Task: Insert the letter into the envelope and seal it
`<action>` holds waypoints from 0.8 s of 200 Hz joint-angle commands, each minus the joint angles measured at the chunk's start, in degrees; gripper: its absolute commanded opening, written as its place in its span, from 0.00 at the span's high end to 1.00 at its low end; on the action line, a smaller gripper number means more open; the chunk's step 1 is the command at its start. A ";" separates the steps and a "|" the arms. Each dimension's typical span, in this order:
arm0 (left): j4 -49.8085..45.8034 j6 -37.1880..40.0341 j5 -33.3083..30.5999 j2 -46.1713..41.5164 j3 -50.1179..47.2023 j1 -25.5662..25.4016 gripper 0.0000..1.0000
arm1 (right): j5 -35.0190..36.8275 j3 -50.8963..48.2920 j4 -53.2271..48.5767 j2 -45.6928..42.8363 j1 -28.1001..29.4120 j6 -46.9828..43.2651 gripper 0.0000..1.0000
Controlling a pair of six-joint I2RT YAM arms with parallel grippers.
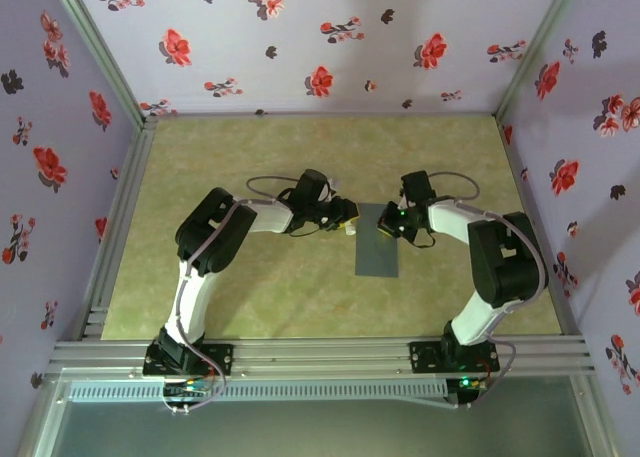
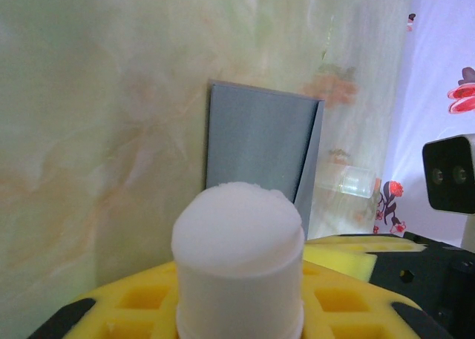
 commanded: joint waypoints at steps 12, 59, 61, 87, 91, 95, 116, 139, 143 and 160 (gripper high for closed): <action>-4.90 1.06 -1.01 2.76 -1.08 -2.01 1.00 | -3.55 -2.15 3.56 -4.62 -0.95 3.02 1.00; -5.73 1.42 -0.65 1.97 0.36 -2.17 1.00 | -5.53 -8.20 4.22 -9.77 -1.13 5.31 1.00; -5.74 1.40 -0.64 1.90 0.39 -2.18 1.00 | -5.59 -8.65 4.33 -9.96 -1.19 5.44 1.00; -5.48 1.41 -0.07 1.31 1.21 -2.58 1.00 | -7.05 -13.61 7.50 -11.82 -1.18 7.82 1.00; -5.43 1.35 0.03 1.22 1.41 -2.69 1.00 | -7.28 -14.30 7.99 -12.08 -1.20 8.24 1.00; -5.42 1.49 0.15 1.18 1.60 -2.77 1.00 | -7.45 -14.91 8.53 -12.28 -1.16 8.59 1.00; -5.42 1.85 0.65 1.00 2.50 -3.31 1.00 | -8.10 -17.76 10.71 -13.29 -1.14 10.39 1.00; -5.51 1.94 1.01 1.34 3.57 -3.72 1.00 | -7.94 -19.72 11.69 -13.90 -1.13 10.96 1.00; -5.58 1.94 1.05 1.46 3.72 -3.81 1.00 | -7.86 -19.93 11.64 -13.86 -1.11 10.89 1.00; -5.87 1.89 1.09 1.78 4.12 -3.94 1.00 | -7.35 -20.55 11.30 -13.47 -1.11 10.43 1.00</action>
